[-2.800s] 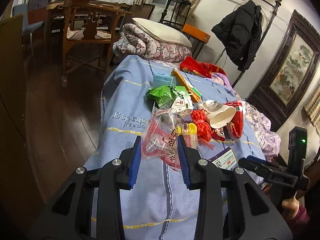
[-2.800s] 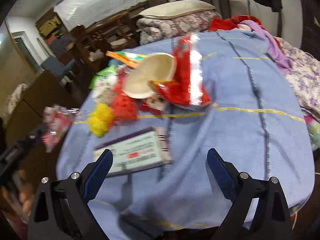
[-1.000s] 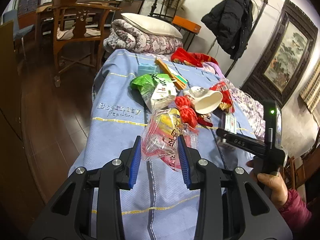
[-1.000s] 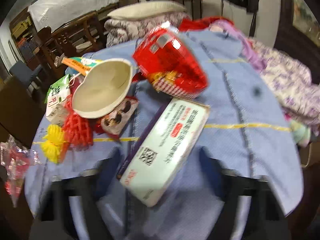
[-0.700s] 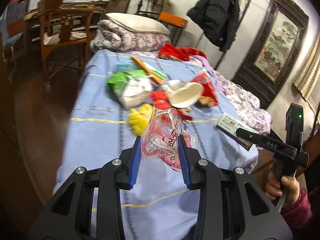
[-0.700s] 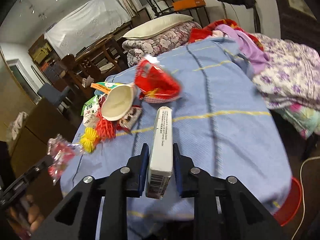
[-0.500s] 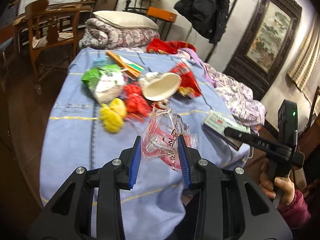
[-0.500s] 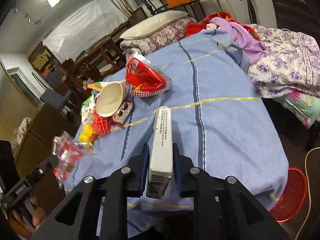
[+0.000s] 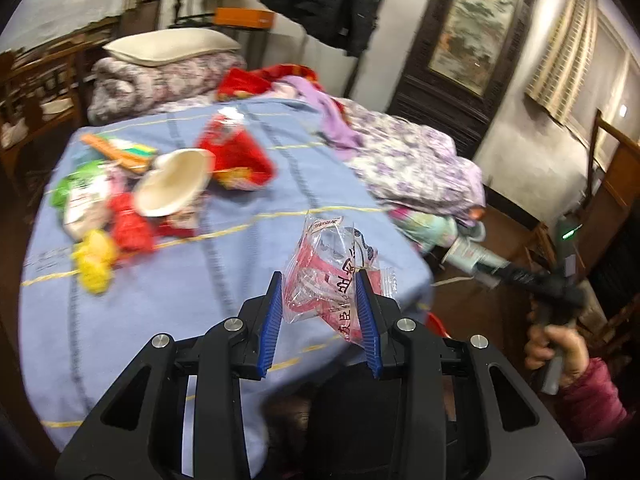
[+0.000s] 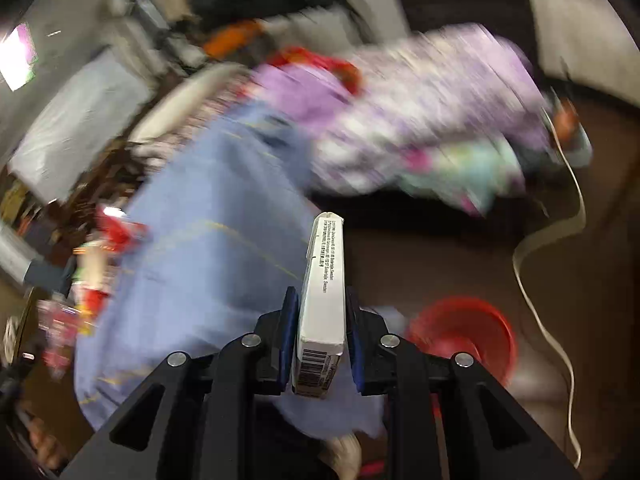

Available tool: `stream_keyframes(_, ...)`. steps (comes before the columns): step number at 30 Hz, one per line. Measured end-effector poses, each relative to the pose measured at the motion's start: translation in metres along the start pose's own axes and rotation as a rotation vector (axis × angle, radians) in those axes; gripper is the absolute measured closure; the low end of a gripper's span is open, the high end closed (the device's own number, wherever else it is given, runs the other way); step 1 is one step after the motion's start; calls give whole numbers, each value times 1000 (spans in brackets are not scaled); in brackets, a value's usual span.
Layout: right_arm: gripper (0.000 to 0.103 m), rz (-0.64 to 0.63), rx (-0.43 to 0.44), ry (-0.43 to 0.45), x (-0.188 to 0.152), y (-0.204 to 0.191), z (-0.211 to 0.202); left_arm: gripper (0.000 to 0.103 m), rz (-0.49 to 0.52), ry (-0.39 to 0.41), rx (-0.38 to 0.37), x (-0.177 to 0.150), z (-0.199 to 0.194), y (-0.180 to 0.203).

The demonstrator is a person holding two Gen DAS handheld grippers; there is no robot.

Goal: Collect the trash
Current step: 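Carry the box to the red wastebasket and open the right tool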

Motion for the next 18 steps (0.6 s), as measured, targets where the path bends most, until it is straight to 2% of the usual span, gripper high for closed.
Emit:
stream_keyframes(3,80,99,-50,-106,-15,50,46,67,37,-31,-20,3,19,22)
stream_keyframes(7,77,189,-79,-187,-34,88,98,67,82,-73,-45,4,41,50)
stream_keyframes(8,71,210,-66,-209,-36,95,109,67,93,-86,-52,4,48,57)
stream_keyframes(9,52,233,-61,-236,-40,102,120,67,100,-94,-56,4,52,61)
stream_keyframes(11,40,248,-88,-252,-44,109,133,67,113,-113,-63,3,61,68)
stream_keyframes(18,40,297,-178,-365,-92,140,173,67,135,-160,-75,-1,83,82)
Point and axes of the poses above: each gripper's, at about its wrist camera, not at the fingertips, and z roughly the way its jaws point, y to its right, x to its top, the point moved 2 cm from there along z, roughly the way its jaws point, and after that the axes turned 8 degrees about -x, right-handed, at the moved point
